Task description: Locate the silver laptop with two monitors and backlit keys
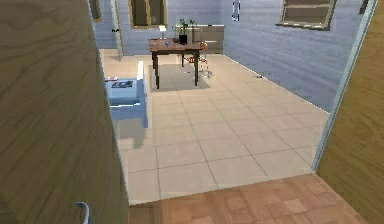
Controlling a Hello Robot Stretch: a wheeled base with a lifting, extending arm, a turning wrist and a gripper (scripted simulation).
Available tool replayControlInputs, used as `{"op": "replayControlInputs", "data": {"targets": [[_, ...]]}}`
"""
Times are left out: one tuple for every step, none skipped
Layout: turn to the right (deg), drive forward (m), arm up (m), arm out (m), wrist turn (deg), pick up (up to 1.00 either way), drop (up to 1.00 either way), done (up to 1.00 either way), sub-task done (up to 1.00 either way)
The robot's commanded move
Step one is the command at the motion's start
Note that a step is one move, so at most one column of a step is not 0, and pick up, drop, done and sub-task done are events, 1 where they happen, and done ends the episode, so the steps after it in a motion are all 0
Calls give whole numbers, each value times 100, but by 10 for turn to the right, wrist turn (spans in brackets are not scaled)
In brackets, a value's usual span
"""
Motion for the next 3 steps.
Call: {"op": "replayControlInputs", "data": {"targets": [[0,30,0,0,0,0,0,0,0],[120,0,0,0,0,0,0,0,0],[0,100,0,0,0,0,0,0,0]]}}
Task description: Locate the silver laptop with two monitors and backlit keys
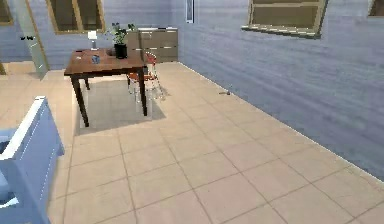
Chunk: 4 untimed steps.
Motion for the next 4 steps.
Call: {"op": "replayControlInputs", "data": {"targets": [[0,100,0,0,0,0,0,0,0],[0,100,0,0,0,0,0,0,0],[0,100,0,0,0,0,0,0,0],[0,60,0,0,0,0,0,0,0]]}}
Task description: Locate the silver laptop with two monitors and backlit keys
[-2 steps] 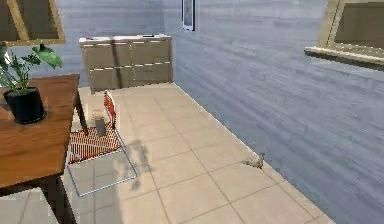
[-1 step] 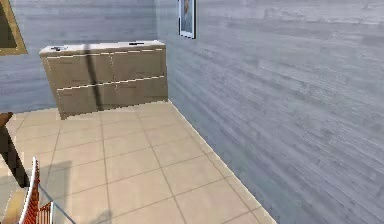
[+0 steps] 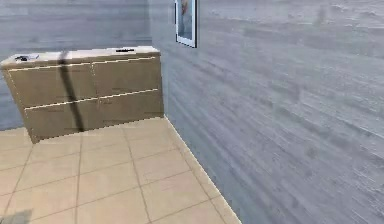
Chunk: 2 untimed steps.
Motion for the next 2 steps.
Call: {"op": "replayControlInputs", "data": {"targets": [[-240,0,0,0,0,0,0,0,0],[0,80,0,0,0,0,0,0,0]]}}
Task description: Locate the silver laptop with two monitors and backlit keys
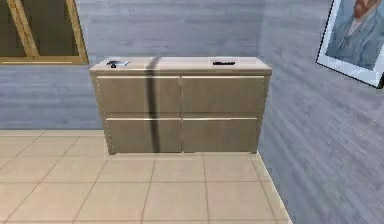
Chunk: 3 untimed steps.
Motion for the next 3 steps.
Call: {"op": "replayControlInputs", "data": {"targets": [[-360,0,0,0,0,0,0,0,0],[0,80,0,0,0,0,0,0,0],[60,0,0,0,0,0,0,0,0]]}}
